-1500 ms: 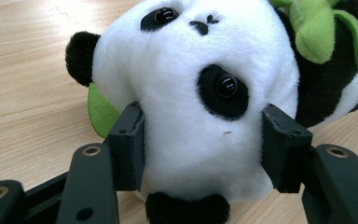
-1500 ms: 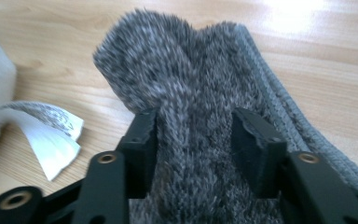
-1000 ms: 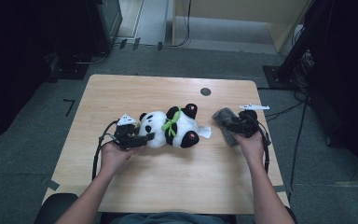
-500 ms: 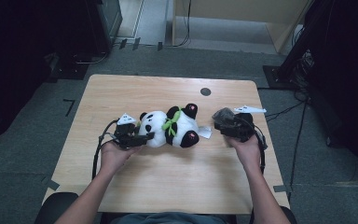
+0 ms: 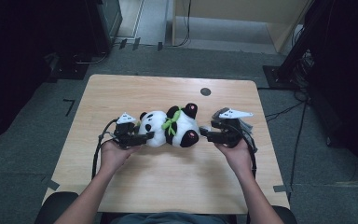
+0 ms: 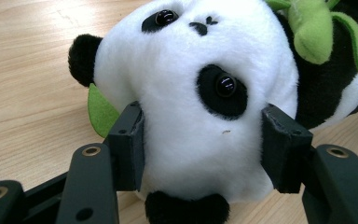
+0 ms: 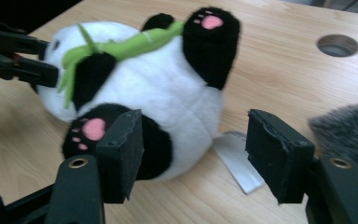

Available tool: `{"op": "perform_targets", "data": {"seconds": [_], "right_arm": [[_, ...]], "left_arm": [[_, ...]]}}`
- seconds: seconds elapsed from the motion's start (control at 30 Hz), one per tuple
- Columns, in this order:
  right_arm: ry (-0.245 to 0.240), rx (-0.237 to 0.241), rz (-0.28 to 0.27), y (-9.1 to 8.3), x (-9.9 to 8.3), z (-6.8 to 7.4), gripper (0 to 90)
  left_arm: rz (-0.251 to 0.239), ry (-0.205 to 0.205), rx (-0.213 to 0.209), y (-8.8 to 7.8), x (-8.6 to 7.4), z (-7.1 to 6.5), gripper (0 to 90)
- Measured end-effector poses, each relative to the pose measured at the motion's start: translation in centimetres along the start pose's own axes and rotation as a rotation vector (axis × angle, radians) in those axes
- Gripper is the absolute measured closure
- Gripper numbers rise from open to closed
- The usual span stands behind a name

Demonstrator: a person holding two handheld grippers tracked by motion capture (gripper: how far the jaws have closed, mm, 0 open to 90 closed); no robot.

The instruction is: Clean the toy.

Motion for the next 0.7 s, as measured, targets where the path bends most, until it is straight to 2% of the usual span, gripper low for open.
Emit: {"op": "perform_targets", "data": {"seconds": [0.2,0.37,0.5,0.7], "right_arm": [[-0.034,0.027,-0.009,0.3,0.1,1.2,35.7],[-0.044,0.076,-0.019,0.7,0.1,2.1,35.0],[-0.077,0.084,-0.044,0.5,0.4,2.7,34.1],[-0.101,0.116,0.002,1.9,0.0,3.4,32.2]], "left_arm": [[0.000,0.000,0.000,0.0,0.0,0.0,41.1],[-0.001,0.004,0.004,0.0,0.0,0.0,41.0],[0.000,0.002,0.003,0.0,0.0,0.1,41.0],[-0.002,0.000,0.001,0.0,0.0,0.1,40.6]]}}
Point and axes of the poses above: each handheld gripper's, and its own axes: y roughly forward along the jaws, x roughly out of its top, z roughly to its left, the point moved 3 cm from there along y, roughly forward along the jaws, and after that the axes turned 9 degrees about z, right-handed, at the moved point
